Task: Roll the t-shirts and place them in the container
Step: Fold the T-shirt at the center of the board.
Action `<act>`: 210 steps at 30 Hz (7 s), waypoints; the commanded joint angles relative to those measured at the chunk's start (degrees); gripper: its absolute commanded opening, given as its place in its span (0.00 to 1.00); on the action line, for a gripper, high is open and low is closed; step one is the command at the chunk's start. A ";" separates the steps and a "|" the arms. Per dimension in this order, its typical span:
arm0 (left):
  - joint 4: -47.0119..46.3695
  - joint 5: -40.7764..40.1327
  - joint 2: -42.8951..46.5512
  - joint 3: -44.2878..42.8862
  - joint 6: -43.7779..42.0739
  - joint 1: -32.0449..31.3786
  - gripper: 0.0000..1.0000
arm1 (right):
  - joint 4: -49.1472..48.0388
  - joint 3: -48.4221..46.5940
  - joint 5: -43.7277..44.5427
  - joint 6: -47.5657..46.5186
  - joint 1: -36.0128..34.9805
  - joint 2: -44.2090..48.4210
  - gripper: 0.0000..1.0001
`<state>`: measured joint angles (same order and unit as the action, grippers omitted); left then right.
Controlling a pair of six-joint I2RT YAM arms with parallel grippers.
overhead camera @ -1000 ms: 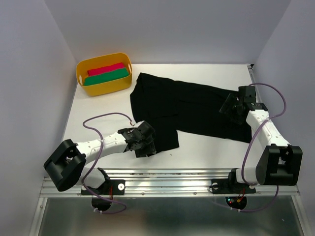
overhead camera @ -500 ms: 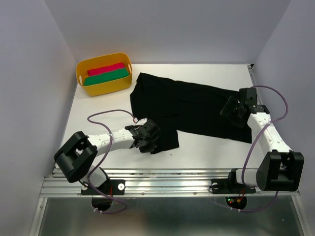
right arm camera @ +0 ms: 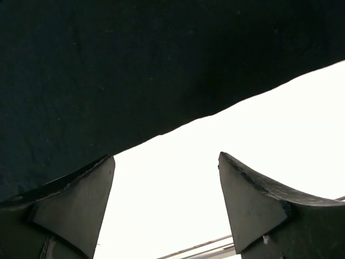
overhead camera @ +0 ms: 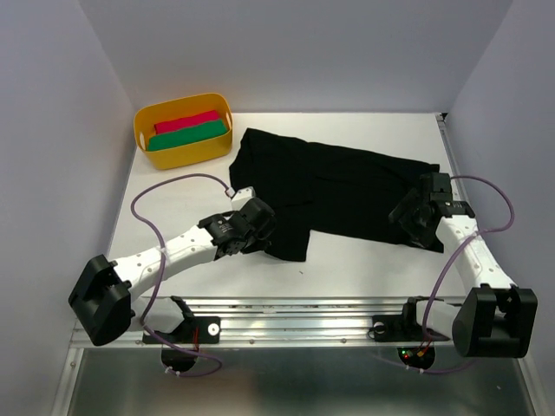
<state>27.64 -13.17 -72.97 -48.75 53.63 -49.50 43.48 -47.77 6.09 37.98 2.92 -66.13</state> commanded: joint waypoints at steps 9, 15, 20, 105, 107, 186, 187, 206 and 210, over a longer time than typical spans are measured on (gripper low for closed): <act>2.16 -4.06 3.53 -1.00 -5.02 -0.25 0.00 | -6.22 11.73 6.03 15.19 3.93 0.91 0.79; 2.07 -4.59 3.19 -1.87 -6.95 0.28 0.00 | -11.74 13.14 6.31 12.92 9.10 -2.58 0.72; 1.89 -4.93 2.48 -2.58 -8.54 0.71 0.00 | -17.03 13.93 4.19 9.93 14.30 -5.85 0.65; 2.16 3.94 -50.95 -72.44 -32.00 23.66 0.00 | -28.28 -9.27 -4.24 5.97 19.32 -23.43 0.01; 2.07 3.85 -52.79 -73.93 -31.92 23.74 0.00 | -28.54 -9.36 -4.33 6.14 19.32 -23.96 0.01; -6.02 21.78 -56.05 -61.98 -24.89 22.25 0.00 | -18.35 -21.40 1.38 -4.40 6.57 -25.01 0.64; -6.02 22.04 -56.49 -62.86 -24.97 22.25 0.00 | -18.26 -21.49 1.47 -4.49 6.57 -24.84 0.64; -14.71 23.98 -68.36 -84.05 -29.53 17.95 0.54 | -16.94 -18.94 0.86 -5.63 6.57 -24.40 0.64; -14.46 22.31 -67.22 -85.02 -31.74 17.41 0.81 | -16.94 -18.85 0.59 -5.55 6.57 -24.22 0.64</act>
<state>15.77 10.79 -144.44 -129.78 25.36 -31.66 26.57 -66.67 6.02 33.39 9.30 -91.85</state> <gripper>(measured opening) 0.786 0.642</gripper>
